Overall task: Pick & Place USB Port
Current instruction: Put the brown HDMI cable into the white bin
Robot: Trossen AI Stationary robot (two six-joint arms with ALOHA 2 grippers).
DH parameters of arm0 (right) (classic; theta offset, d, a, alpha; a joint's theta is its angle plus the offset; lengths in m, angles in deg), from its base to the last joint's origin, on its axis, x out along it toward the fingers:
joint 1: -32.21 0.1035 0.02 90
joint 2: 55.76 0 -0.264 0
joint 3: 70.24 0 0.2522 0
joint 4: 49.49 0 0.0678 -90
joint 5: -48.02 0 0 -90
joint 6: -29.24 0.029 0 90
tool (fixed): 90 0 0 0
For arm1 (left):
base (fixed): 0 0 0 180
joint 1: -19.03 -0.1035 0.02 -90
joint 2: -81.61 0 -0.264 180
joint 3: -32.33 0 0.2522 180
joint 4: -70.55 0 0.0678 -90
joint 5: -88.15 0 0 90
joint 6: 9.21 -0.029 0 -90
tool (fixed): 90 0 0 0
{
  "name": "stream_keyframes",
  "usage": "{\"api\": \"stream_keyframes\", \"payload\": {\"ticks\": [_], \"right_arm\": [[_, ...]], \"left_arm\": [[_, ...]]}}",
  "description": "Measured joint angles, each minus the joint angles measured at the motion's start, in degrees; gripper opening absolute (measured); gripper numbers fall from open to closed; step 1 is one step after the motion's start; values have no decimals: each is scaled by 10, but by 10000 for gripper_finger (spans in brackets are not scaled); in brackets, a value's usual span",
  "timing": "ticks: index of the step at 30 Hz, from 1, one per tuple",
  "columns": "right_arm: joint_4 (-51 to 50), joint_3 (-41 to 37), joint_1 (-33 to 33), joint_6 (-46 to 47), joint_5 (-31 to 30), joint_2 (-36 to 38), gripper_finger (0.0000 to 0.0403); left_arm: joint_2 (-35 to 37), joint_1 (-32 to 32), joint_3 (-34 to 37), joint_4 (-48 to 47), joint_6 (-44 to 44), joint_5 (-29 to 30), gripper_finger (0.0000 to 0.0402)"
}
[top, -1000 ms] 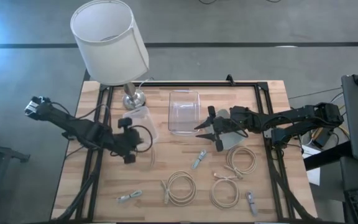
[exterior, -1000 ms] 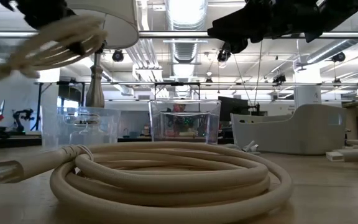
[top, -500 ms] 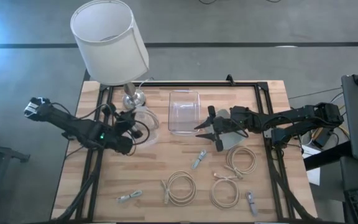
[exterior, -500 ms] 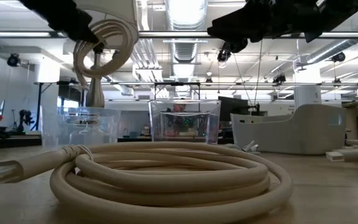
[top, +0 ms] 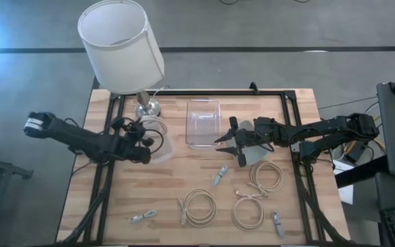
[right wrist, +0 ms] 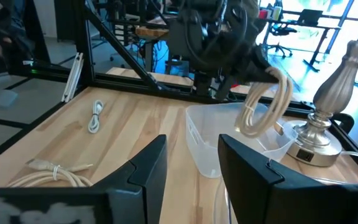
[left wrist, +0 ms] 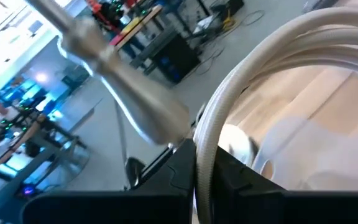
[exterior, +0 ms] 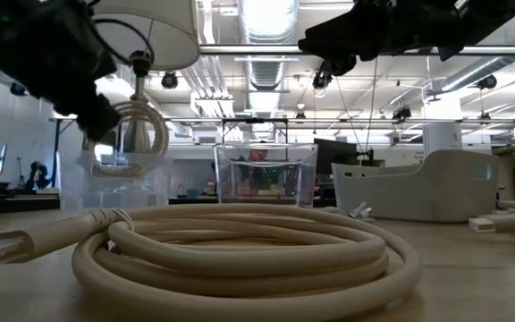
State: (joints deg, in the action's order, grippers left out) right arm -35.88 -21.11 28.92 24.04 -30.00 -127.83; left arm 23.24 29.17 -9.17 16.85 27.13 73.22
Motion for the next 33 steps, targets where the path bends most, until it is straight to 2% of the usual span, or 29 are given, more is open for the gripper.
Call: {"api": "stream_keyframes", "payload": {"ticks": [5, 12, 18, 26, 33], "right_arm": [[0, 0, 0, -18, 0, 0, 138], [0, 0, 0, -19, 0, 0, 144], [0, 0, 0, -19, 0, 0, 137], [0, 0, 0, -19, 0, 0, 138], [-1, 0, 0, -19, 0, 0, 140]], "left_arm": [[0, -4, 26, 14, -15, -19, 28], [0, -4, 21, 25, -41, -26, 28], [0, -4, 21, 33, -85, -68, 31], [0, -4, 20, 46, -187, -86, 65], [0, -4, 20, 57, -199, -85, 99]]}}
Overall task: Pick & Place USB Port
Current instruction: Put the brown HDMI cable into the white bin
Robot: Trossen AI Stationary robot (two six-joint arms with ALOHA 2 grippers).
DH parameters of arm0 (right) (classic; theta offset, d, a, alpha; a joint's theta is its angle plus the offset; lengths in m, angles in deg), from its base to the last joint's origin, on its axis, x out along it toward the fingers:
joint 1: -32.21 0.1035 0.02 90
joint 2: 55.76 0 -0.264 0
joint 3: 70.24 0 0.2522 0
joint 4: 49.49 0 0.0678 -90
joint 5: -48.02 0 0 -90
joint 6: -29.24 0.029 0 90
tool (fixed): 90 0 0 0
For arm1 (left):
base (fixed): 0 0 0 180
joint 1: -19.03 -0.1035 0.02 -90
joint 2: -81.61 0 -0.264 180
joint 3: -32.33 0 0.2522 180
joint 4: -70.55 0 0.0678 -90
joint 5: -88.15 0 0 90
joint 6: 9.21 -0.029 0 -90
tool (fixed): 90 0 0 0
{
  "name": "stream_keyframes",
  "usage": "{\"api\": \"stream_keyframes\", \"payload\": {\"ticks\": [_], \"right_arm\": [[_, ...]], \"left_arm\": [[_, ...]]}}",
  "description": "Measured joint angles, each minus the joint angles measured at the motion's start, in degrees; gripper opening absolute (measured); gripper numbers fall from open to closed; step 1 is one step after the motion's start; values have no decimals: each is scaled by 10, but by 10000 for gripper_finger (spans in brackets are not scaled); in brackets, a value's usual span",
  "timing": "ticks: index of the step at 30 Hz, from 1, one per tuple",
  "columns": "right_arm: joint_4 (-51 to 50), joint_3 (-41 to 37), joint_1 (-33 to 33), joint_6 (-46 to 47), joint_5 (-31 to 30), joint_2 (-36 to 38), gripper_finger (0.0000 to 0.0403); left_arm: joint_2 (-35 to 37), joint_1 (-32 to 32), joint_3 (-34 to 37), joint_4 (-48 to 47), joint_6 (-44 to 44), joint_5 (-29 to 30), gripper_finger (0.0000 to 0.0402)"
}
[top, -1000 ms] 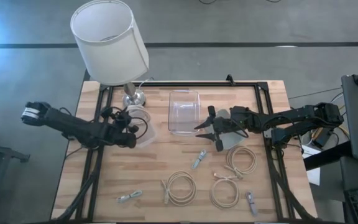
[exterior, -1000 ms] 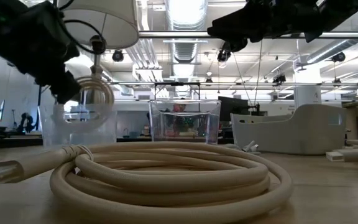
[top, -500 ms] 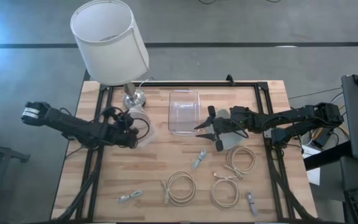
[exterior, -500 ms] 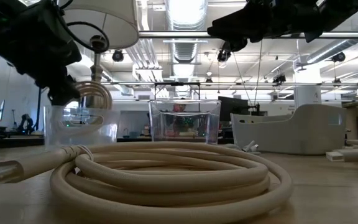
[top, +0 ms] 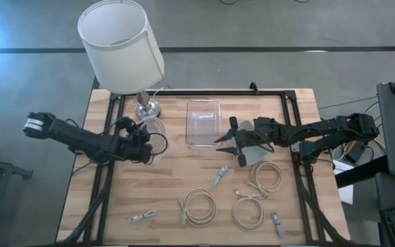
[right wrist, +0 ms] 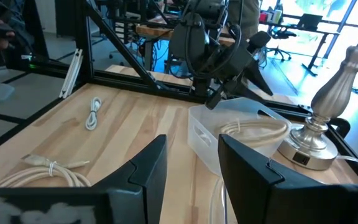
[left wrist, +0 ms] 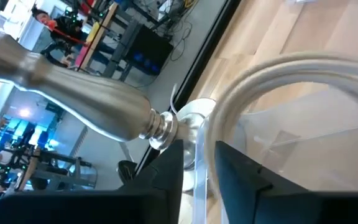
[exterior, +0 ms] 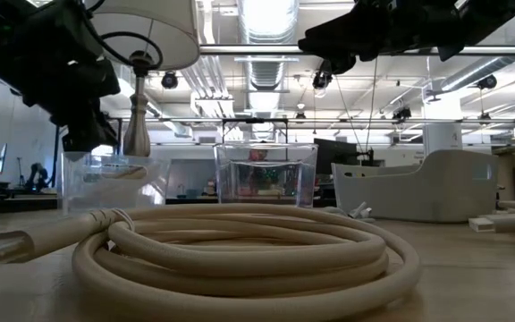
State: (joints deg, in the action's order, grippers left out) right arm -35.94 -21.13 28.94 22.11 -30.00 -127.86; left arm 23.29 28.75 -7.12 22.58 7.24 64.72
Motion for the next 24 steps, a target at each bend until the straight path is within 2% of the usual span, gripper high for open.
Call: {"api": "stream_keyframes", "payload": {"ticks": [8, 12, 18, 21, 24], "right_arm": [[0, 0, 0, -4, 0, 0, 132], [0, 0, 0, -4, 0, 0, 138], [-2, 0, 0, -3, 0, 0, 153], [-3, 0, 0, 9, 0, 0, 159], [-5, 0, 0, 9, 0, 0, 162]], "left_arm": [[0, 1, -20, 33, -38, -2, 138], [0, 2, -71, 38, -84, -46, 149], [0, 2, -165, 39, -109, -156, 151], [0, 2, -203, 46, -104, -236, 151], [0, 2, -217, 91, -101, -335, 151]]}}
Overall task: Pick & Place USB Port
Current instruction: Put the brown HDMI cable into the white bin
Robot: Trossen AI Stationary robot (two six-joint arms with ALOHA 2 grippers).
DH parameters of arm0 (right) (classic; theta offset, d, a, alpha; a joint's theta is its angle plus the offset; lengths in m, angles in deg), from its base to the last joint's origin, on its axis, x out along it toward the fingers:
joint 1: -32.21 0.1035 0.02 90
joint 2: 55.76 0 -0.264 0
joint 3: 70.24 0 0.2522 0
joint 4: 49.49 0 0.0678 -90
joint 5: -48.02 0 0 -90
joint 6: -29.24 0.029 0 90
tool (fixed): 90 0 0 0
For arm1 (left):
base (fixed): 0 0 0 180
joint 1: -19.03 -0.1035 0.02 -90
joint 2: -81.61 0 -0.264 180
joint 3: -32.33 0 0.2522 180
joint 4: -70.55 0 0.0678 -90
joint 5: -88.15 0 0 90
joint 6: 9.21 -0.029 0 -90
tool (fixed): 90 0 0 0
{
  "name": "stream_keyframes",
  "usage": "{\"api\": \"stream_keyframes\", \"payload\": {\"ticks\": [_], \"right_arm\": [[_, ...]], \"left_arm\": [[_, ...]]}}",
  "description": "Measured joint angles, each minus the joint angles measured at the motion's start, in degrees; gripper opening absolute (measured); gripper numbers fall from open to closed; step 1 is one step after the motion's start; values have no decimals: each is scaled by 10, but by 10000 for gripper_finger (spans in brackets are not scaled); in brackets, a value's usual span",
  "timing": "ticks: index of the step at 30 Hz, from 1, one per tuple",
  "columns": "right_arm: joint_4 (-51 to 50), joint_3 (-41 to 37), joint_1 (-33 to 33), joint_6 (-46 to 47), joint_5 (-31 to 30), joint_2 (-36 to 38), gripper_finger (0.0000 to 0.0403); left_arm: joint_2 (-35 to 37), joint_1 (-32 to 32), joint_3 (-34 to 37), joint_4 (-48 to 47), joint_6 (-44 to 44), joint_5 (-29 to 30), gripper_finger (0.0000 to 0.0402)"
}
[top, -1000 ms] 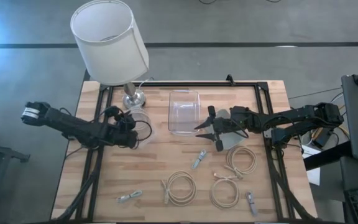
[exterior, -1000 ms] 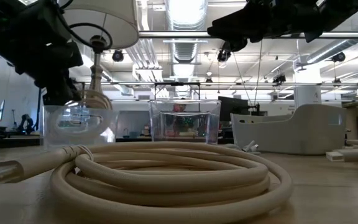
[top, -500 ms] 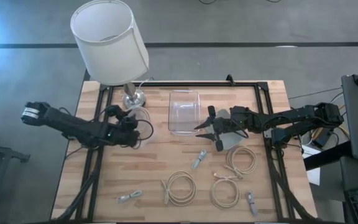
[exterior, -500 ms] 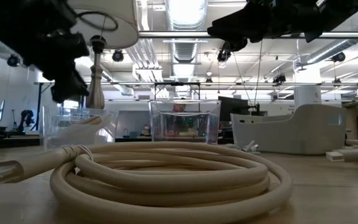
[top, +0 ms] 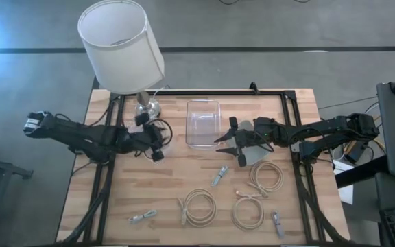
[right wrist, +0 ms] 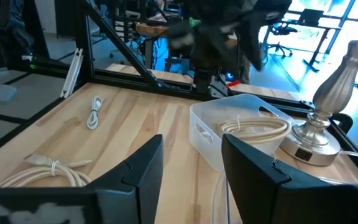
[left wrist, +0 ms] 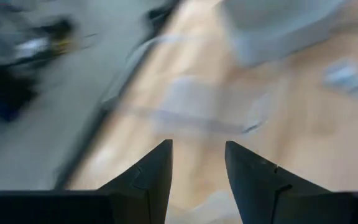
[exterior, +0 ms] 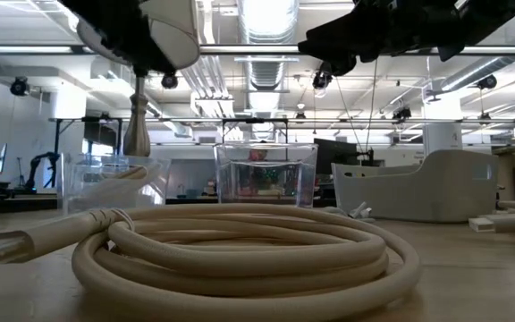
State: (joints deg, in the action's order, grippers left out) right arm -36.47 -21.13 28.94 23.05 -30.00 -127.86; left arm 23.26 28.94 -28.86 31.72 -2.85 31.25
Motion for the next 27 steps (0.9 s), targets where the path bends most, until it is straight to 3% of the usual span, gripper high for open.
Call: {"api": "stream_keyframes", "payload": {"ticks": [5, 8, 21, 27], "right_arm": [[0, 0, 0, 1, 0, 0, 164], [0, 0, 0, 1, 0, 0, 164], [0, 0, 0, 1, 0, 0, 167], [0, 0, 0, 2, 0, 0, 167]], "left_arm": [[-7, 2, 19, 129, 3, -165, 151], [-25, 6, 30, 171, 19, -213, 151], [-190, 42, 23, 189, 38, -241, 152], [-241, 42, 4, 196, 76, -314, 152]]}}
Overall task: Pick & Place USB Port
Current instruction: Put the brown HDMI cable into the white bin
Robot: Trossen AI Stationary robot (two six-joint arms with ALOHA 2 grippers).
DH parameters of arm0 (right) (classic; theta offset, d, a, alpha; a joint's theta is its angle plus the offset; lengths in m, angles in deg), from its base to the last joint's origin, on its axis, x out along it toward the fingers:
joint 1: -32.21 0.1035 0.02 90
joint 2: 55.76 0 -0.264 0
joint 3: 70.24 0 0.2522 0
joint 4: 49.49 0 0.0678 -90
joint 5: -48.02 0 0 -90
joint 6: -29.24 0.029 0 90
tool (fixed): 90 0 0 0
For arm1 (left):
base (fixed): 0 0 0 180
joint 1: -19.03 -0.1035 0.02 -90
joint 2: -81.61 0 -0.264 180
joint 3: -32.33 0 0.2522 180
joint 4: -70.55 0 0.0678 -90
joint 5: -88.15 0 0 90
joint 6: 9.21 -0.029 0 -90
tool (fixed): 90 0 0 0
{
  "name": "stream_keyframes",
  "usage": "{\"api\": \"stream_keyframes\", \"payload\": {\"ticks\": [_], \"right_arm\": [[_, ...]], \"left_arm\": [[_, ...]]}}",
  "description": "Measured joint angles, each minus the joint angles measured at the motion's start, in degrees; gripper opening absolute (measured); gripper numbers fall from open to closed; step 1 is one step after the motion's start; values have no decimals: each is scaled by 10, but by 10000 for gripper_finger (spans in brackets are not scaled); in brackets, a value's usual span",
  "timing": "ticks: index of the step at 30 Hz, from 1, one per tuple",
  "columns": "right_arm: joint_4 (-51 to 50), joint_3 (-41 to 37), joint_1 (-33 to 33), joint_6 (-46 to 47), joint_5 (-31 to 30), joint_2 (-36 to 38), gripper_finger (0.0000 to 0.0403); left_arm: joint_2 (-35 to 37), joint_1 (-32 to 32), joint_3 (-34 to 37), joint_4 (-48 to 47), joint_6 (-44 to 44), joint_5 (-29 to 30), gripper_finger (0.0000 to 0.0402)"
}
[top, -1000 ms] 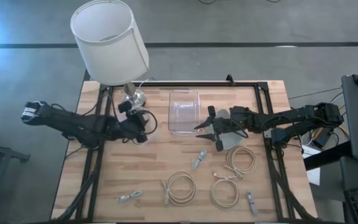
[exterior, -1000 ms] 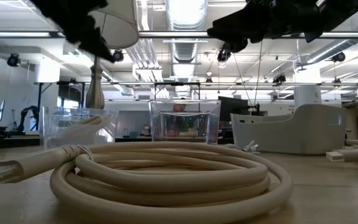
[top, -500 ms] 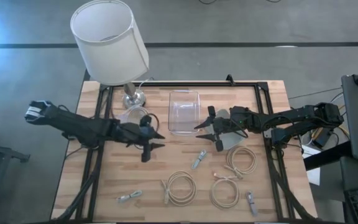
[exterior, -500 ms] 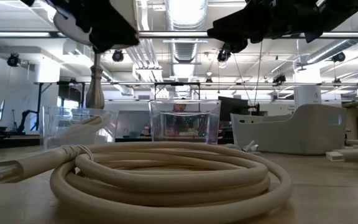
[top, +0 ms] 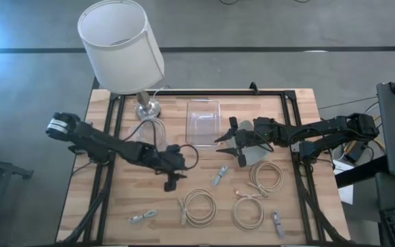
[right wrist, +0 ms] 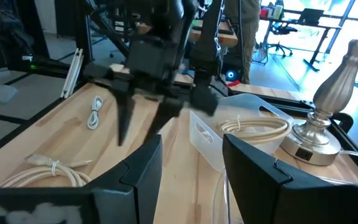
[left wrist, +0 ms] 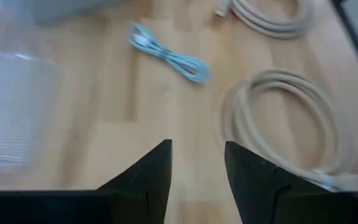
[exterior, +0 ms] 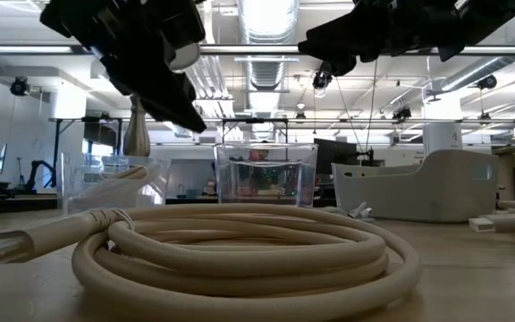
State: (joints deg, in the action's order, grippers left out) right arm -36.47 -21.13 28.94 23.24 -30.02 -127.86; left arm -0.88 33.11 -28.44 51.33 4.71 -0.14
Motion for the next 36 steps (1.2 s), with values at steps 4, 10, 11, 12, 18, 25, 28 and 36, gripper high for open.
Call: {"api": "stream_keyframes", "payload": {"ticks": [4, 10, 11, 12, 18, 25, 28, 36], "right_arm": [[-1, 0, 0, 0, 0, 0, 167], [-13, 0, 0, 0, 0, 0, 167], [-14, 0, 0, -2, 0, 0, 167], [-13, 0, 0, -4, 0, 0, 167], [-11, 0, 0, -9, 0, 0, 167], [-10, 0, 0, -20, 0, 0, 167], [-10, 0, 0, -29, 0, 0, 167], [-13, 0, 0, -13, 0, -3, 167]], "left_arm": [[-35, 4, -2, 39, 17, -41, 152], [-79, 7, -8, 83, 47, -122, 152], [-85, 8, -10, 81, 51, -131, 152], [-90, 8, -14, 79, 52, -139, 152], [-122, 8, -29, 79, 48, -169, 152], [-128, 8, -46, 81, 42, -148, 152], [-130, 9, -46, 84, 59, -120, 152], [-159, 33, -45, 118, 117, -78, 152]]}}
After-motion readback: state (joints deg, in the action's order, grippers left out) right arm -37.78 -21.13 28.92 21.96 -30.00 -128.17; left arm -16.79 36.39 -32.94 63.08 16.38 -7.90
